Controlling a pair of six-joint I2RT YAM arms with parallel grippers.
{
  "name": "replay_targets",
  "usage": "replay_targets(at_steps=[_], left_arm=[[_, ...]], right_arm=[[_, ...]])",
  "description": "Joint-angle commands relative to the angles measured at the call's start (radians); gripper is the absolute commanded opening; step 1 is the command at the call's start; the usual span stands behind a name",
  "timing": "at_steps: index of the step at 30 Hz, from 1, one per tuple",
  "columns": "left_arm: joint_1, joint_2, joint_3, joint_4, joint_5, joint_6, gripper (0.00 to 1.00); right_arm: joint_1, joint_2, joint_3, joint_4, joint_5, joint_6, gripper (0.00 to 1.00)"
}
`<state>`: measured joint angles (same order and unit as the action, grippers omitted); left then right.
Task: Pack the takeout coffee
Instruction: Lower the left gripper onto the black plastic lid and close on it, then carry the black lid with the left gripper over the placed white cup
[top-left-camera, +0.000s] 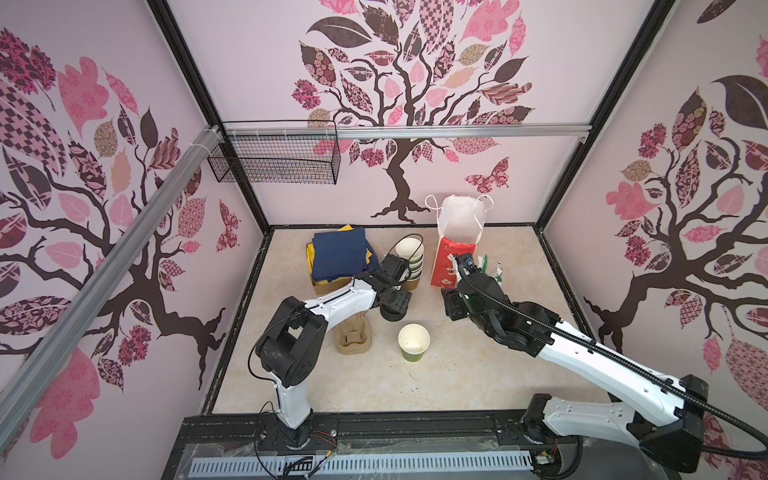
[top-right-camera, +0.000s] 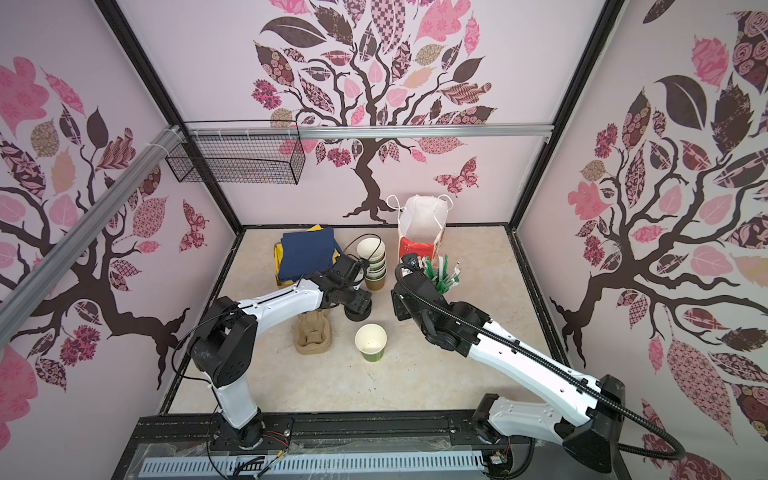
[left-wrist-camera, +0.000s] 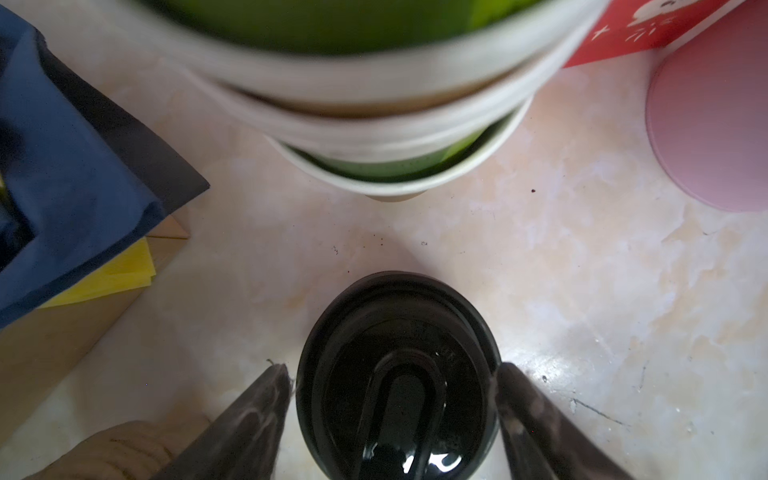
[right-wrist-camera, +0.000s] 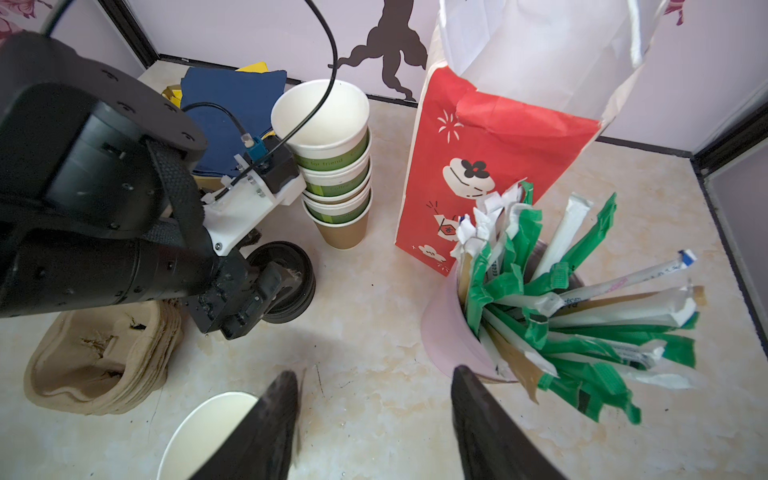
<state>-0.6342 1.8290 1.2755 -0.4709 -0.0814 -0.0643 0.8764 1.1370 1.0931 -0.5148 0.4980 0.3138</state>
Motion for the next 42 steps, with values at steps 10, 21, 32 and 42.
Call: replay_targets(at_steps=[10, 21, 32, 42], left_arm=[[-0.005, 0.051, 0.027, 0.005, -0.028, 0.038, 0.80], [-0.006, 0.021, 0.010, 0.008, -0.055, 0.035, 0.67], [-0.006, -0.076, -0.047, 0.029, -0.078, 0.013, 0.66], [-0.006, -0.244, -0.181, 0.094, -0.038, 0.002, 0.66]], right_arm=[[-0.002, -0.036, 0.032, -0.018, 0.027, -0.009, 0.62], [-0.002, -0.039, 0.032, -0.017, 0.031, -0.007, 0.62], [-0.002, -0.033, 0.038, -0.012, 0.024, -0.009, 0.63], [-0.002, -0.037, 0.035, -0.014, 0.020, -0.001, 0.63]])
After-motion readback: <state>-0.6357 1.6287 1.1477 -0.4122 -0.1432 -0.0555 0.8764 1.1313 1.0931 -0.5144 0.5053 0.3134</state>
